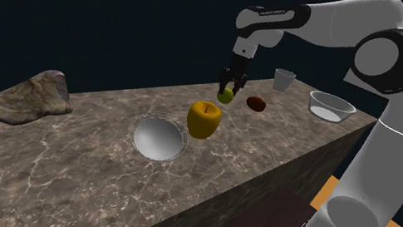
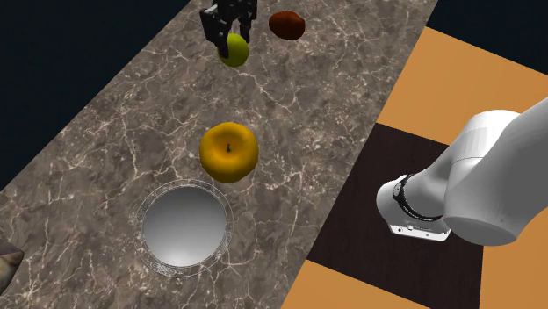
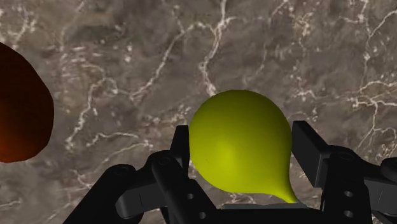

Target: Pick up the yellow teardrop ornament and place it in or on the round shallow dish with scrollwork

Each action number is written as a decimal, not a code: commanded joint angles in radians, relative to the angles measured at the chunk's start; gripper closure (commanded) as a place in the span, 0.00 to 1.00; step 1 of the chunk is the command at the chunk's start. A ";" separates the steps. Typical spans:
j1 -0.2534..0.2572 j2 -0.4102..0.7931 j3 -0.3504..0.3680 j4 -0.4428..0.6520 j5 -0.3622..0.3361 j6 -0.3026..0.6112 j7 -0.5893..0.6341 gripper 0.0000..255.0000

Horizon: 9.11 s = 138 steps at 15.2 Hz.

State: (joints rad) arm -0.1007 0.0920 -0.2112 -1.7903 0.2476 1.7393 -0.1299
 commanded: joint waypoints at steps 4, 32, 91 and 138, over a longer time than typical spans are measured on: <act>-0.002 -0.003 -0.002 0.066 -0.003 -0.068 0.013 1.00; 0.194 -0.199 0.204 -0.052 0.013 -0.045 0.419 1.00; 0.196 0.058 0.213 0.164 0.109 -0.027 0.537 1.00; 0.332 -0.157 0.342 -0.156 0.137 0.162 0.741 0.00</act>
State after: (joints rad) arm 0.2314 -0.0647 0.1303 -1.9462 0.3847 1.9013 0.6112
